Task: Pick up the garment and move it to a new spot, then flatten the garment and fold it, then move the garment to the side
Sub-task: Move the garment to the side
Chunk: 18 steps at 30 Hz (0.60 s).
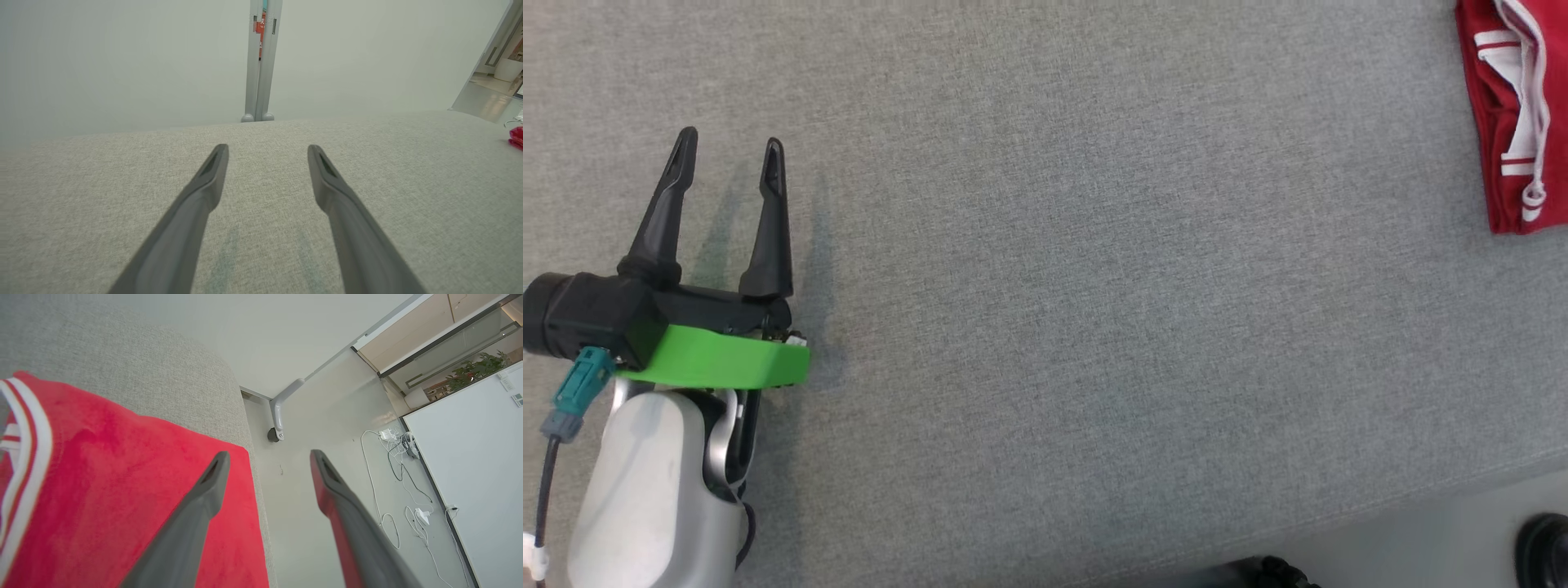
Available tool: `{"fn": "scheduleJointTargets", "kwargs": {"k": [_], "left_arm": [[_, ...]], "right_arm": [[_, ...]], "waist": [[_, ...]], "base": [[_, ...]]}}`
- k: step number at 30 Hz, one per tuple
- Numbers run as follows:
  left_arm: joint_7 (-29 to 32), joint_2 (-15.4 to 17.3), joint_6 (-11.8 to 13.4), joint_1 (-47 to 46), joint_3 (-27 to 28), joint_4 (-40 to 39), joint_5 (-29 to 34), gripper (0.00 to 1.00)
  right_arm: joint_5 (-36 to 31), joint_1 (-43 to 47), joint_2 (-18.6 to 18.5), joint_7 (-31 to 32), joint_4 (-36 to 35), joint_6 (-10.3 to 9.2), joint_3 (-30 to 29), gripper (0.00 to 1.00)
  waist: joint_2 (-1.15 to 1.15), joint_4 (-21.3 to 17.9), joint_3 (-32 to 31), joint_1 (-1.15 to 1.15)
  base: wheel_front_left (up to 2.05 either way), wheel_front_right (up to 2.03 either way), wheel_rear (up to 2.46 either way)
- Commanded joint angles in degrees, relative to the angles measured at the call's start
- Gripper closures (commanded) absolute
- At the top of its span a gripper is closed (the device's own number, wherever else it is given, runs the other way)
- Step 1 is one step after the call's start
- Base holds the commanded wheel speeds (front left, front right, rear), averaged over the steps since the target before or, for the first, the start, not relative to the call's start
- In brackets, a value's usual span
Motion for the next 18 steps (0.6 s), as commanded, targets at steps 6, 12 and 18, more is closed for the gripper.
{"fn": "scheduleJointTargets", "kwargs": {"k": [6, 12, 18], "left_arm": [[0.0, -2.5, 0.2, 2.8, 0.8, 1.9, -0.8, 0.0], [0.0, -4.9, 0.1, 6.6, 1.5, 4.6, -0.7, 0.0], [0.0, -6.2, 0.0, 10.7, 1.7, 6.6, -0.4, 0.0]], "right_arm": [[0.5, 3.4, 2.8, -2.6, -2.9, -0.13, 1.4, 0.0], [5.8, 9.1, 8.1, -6.8, -7.2, -0.13, 3.9, 0.0], [12.1, 18.5, 13.8, -10.4, -13.9, -0.13, 3.6, 0.0]], "waist": [[0.0, 2.5, -7.8, -0.01], [0.0, 5.0, -15.7, -0.01], [0.0, 7.6, -21.8, -0.01]], "base": [[0.0, 0.0, 0.0], [0.0, 0.0, 0.0], [0.0, 0.0, 0.0]]}}
